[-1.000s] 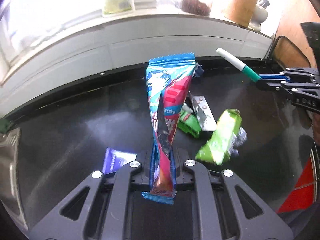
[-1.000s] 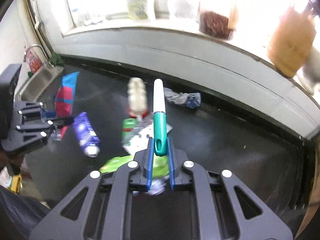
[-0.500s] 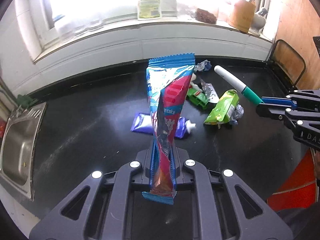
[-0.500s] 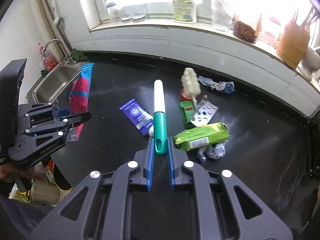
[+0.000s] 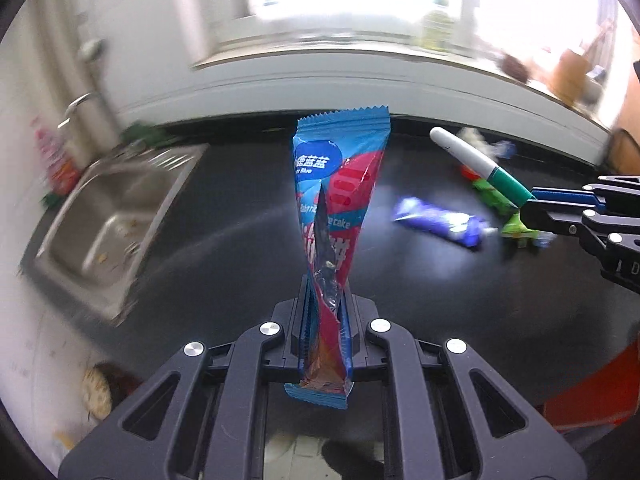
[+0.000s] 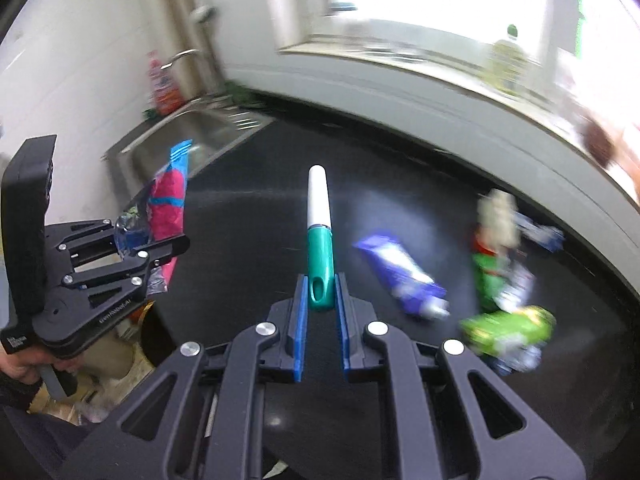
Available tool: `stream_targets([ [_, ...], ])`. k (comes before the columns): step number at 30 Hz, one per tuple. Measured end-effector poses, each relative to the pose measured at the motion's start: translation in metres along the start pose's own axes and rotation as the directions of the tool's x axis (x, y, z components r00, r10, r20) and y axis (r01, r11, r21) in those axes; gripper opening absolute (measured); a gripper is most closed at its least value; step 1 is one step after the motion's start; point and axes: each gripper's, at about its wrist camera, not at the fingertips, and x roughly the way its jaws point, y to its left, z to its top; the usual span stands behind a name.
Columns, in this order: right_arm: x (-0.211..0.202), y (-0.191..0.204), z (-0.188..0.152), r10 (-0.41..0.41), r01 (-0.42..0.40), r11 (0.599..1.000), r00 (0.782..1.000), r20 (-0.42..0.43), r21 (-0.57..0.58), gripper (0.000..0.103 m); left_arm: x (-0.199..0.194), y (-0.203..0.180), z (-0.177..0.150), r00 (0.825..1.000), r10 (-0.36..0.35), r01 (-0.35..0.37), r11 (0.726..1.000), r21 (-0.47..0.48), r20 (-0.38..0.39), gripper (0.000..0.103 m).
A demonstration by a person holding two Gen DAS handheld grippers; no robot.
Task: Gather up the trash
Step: 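Carry the wrapper and marker to the black bin while both tools open to drop them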
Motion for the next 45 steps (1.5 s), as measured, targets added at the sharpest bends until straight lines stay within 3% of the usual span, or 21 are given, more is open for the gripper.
stream_targets([
  [5, 0.039, 0.088, 0.017, 0.144, -0.149, 0.982, 0.988, -0.054, -0.12, 0.014, -0.022, 0.067, -0.046, 0.992, 0.122, -0.125, 0.984, -0.127, -0.036, 0.012],
  [10, 0.076, 0.176, 0.014, 0.261, -0.292, 0.932, 0.952, -0.158, -0.215, 0.014, -0.04, 0.13, -0.111, 0.971, 0.203, -0.232, 0.934, -0.273, -0.129, 0.012],
  [18, 0.129, 0.282, -0.014, 0.319, -0.419, 0.858, 0.888, -0.331, -0.296, 0.014, -0.051, 0.187, -0.206, 0.945, 0.215, -0.303, 0.862, -0.407, -0.248, 0.012],
  [21, 0.147, 0.31, -0.022, 0.307, -0.427, 0.845, 0.881, -0.359, -0.324, 0.014, -0.048, 0.198, -0.228, 0.94, 0.202, -0.309, 0.846, -0.435, -0.274, 0.012],
  [28, 0.169, 0.346, -0.024, 0.289, -0.43, 0.834, 0.874, -0.39, -0.345, 0.014, -0.037, 0.225, -0.254, 0.939, 0.183, -0.308, 0.826, -0.473, -0.291, 0.012],
  [40, 0.194, 0.36, -0.015, 0.265, -0.424, 0.84, 0.866, -0.425, -0.34, 0.015, -0.016, 0.251, -0.264, 0.947, 0.14, -0.272, 0.827, -0.492, -0.288, 0.012],
  [41, 0.199, 0.36, -0.014, 0.261, -0.425, 0.844, 0.858, -0.442, -0.328, 0.02, -0.014, 0.252, -0.265, 0.948, 0.137, -0.269, 0.828, -0.491, -0.287, 0.017],
  [43, 0.203, 0.36, -0.012, 0.261, -0.42, 0.85, 0.859, -0.441, -0.317, 0.074, -0.009, 0.256, -0.267, 0.947, 0.129, -0.265, 0.833, -0.485, -0.296, 0.056],
  [44, 0.202, 0.359, -0.01, 0.262, -0.414, 0.852, 0.867, -0.424, -0.321, 0.075, -0.008, 0.256, -0.267, 0.945, 0.136, -0.272, 0.832, -0.483, -0.298, 0.079],
  [45, 0.201, 0.359, -0.009, 0.26, -0.412, 0.85, 0.87, -0.418, -0.328, 0.075, -0.008, 0.256, -0.268, 0.947, 0.148, -0.276, 0.831, -0.483, -0.286, 0.079],
])
